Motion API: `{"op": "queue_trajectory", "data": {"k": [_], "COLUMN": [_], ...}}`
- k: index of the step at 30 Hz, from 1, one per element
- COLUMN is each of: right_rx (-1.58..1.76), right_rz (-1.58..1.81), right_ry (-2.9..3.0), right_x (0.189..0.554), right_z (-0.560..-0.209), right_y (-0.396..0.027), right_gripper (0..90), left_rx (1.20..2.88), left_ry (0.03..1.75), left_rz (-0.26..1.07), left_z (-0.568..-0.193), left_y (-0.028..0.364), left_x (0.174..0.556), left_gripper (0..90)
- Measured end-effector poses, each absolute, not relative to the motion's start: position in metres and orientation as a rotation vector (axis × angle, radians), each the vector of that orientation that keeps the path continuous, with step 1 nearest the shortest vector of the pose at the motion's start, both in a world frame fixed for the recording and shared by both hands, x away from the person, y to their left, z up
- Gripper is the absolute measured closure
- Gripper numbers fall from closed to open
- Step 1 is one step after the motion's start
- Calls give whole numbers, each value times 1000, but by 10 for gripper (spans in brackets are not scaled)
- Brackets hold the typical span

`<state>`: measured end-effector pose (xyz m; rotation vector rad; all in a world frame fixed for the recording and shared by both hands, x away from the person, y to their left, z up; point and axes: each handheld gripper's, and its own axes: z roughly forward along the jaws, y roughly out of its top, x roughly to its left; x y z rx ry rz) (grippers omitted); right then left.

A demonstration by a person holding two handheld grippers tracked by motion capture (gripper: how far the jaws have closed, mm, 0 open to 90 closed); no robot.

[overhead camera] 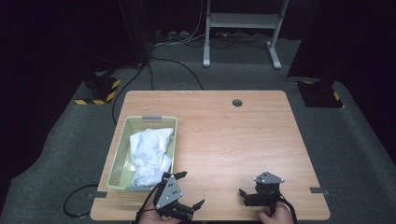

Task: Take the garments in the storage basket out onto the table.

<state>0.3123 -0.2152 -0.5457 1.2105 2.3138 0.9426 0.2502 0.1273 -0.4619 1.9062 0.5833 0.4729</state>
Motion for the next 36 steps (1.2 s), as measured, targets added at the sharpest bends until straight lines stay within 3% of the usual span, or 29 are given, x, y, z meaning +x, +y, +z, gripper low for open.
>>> {"op": "queue_trajectory", "data": {"k": [36], "right_rx": [1210], "right_rz": [943], "right_ry": [2314], "right_x": [312], "right_z": [-546], "right_y": [-215], "right_gripper": [0], "left_rx": [1815], "left_ry": [786], "left_rz": [625], "left_z": [-446], "left_y": [201], "left_x": [256], "left_gripper": [6]}}
